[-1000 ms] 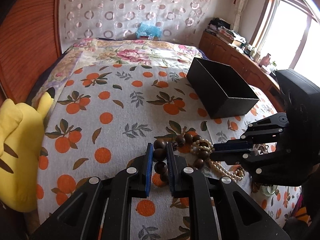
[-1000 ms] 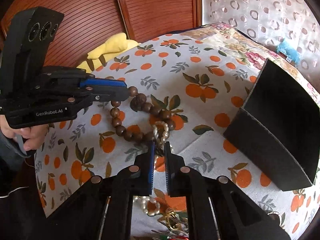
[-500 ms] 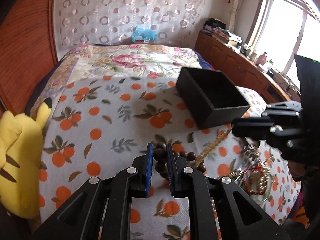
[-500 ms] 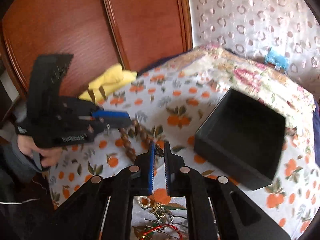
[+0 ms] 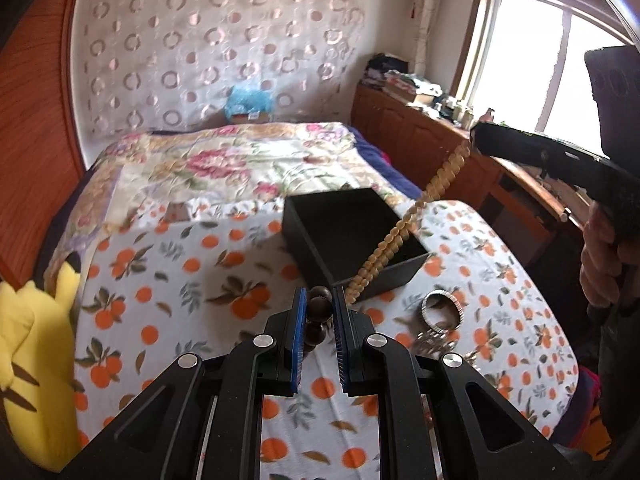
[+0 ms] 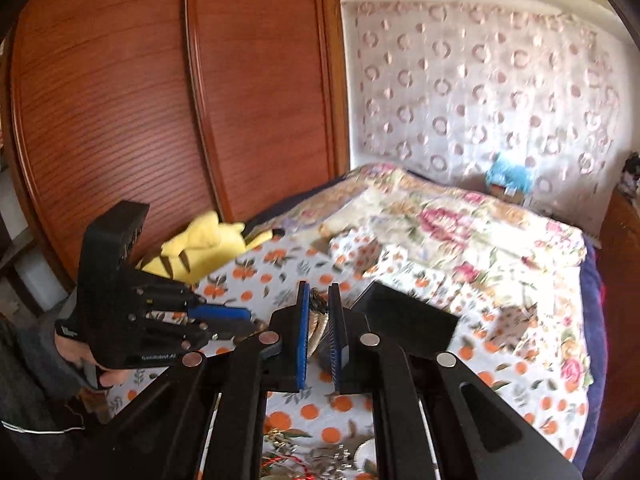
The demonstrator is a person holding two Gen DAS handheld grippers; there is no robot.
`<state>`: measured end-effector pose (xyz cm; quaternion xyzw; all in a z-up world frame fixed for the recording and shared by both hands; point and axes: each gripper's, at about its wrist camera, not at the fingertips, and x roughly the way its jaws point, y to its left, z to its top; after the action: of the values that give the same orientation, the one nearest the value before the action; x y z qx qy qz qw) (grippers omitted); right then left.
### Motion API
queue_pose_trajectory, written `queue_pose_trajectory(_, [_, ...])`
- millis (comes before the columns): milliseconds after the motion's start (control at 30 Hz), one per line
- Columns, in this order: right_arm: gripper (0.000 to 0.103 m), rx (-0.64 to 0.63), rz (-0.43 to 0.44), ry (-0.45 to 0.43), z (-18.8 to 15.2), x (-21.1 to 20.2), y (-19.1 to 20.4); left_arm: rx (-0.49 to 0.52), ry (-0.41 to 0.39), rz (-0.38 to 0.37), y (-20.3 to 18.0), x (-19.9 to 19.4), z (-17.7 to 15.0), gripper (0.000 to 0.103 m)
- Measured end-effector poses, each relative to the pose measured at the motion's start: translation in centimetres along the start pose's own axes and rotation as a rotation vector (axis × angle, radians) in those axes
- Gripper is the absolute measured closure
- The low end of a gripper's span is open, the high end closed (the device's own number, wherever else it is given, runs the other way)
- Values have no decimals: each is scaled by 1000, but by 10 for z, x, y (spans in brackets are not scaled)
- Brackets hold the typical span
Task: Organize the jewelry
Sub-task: 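Lower beads and chain into the black box and open both tools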
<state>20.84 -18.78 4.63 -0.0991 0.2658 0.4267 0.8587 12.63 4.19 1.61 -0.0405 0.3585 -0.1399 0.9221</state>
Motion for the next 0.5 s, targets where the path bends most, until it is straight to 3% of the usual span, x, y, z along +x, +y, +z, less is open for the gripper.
queue_pose_trajectory(233, [93,-10,-45,-67,21,-31,-16,46,-33,-28,-19,-6,20,91])
queue_pose_trajectory(500, [93,1,-66,-130,44,-55,-33,65,-14,-33,-31,12,31,91])
